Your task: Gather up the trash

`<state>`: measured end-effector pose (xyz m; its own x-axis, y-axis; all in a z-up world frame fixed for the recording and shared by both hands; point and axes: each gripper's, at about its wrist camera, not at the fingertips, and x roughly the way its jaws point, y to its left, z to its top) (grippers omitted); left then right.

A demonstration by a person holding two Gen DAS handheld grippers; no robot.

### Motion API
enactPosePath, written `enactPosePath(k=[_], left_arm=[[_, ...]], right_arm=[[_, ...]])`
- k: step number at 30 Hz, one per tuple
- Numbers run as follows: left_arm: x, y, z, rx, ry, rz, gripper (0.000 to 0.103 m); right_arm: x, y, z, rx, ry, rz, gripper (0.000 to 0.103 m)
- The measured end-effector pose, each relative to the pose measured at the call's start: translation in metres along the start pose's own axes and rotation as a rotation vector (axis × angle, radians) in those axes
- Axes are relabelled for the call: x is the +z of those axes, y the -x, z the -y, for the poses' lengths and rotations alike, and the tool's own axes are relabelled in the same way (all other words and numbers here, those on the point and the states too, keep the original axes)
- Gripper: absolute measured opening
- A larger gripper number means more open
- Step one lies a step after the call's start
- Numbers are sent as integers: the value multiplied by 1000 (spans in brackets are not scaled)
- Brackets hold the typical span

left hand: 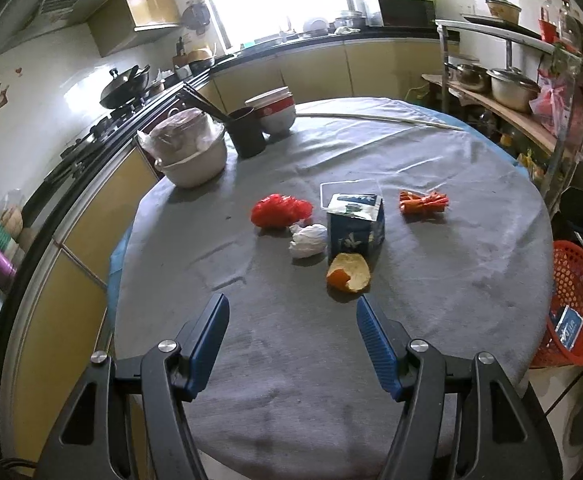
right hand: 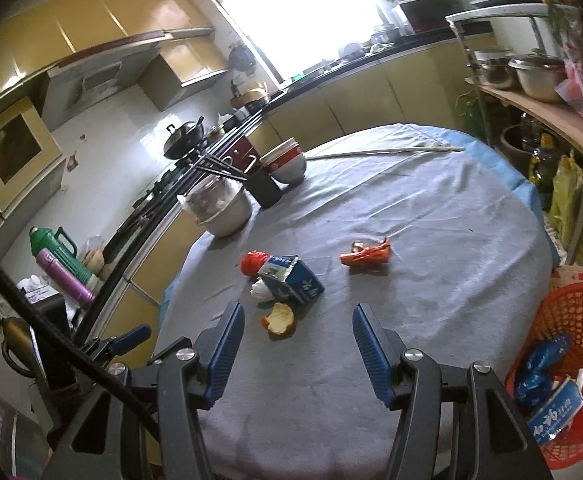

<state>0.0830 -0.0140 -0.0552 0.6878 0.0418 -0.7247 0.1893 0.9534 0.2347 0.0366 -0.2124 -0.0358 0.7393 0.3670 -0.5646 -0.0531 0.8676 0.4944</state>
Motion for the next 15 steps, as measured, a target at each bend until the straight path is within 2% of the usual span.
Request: enactPosePath(k=[15], left_arm=[[-1, -14, -14, 4, 27, -24, 67]], right_arm=[[9, -28, -23, 35, 51, -32, 61]])
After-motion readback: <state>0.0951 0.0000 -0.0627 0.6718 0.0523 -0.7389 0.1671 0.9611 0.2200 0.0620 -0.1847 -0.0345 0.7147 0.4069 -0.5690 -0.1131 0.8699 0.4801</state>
